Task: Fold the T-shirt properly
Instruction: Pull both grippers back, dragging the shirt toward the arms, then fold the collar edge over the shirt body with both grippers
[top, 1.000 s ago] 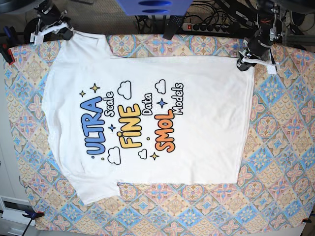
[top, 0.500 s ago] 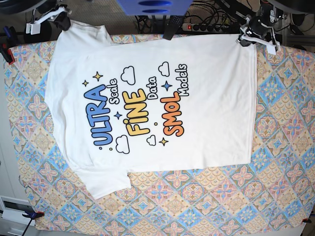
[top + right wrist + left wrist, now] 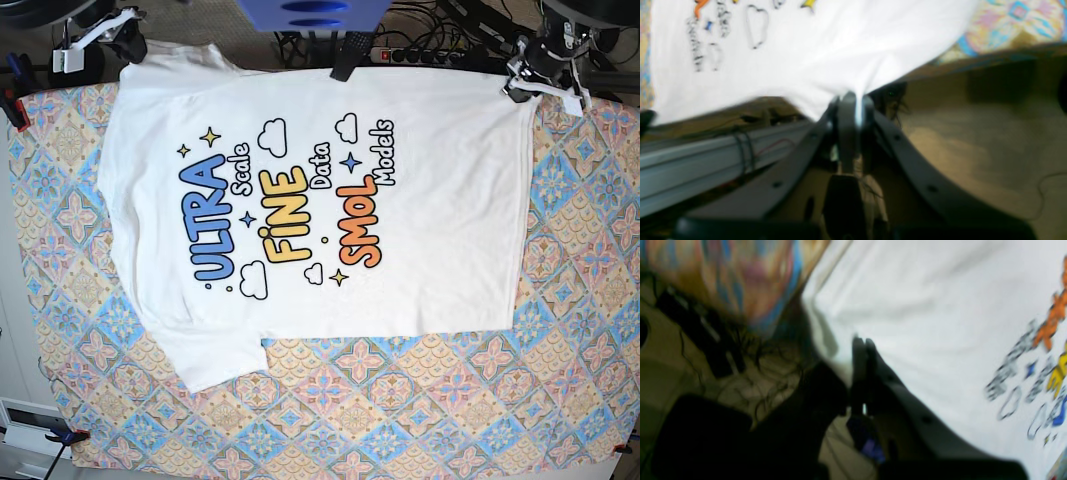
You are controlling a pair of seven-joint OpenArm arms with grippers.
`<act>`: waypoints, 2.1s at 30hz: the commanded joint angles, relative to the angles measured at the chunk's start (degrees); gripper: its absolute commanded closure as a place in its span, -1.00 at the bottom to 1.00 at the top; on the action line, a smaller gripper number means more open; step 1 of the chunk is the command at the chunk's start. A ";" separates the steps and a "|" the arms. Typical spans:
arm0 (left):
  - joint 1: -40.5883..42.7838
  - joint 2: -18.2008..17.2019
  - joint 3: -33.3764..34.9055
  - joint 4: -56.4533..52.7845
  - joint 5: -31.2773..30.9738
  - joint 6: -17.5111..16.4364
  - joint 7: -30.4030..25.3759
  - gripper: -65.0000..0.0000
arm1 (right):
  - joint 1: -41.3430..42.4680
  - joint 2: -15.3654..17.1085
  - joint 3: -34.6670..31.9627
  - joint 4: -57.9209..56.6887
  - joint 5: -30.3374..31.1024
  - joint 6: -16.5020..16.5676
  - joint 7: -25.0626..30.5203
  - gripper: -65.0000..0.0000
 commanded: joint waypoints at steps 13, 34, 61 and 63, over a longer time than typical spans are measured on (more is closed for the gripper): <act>-11.69 -0.52 -0.11 2.41 -0.41 -0.18 -0.55 1.00 | 22.06 0.69 2.32 2.21 0.76 0.24 -10.84 1.00; -32.17 -0.43 2.26 -15.17 0.02 -0.18 3.94 1.00 | 45.62 0.87 -3.04 -18.80 0.67 0.24 -12.51 0.99; -16.70 -0.52 -1.78 -5.67 -0.68 -0.10 4.20 0.24 | 33.31 0.96 0.82 -5.35 -4.17 0.24 -12.86 0.15; -16.00 -0.52 -1.78 -5.76 -0.68 -0.10 4.11 0.24 | 31.90 0.96 1.26 -5.09 -4.17 0.24 -12.86 0.15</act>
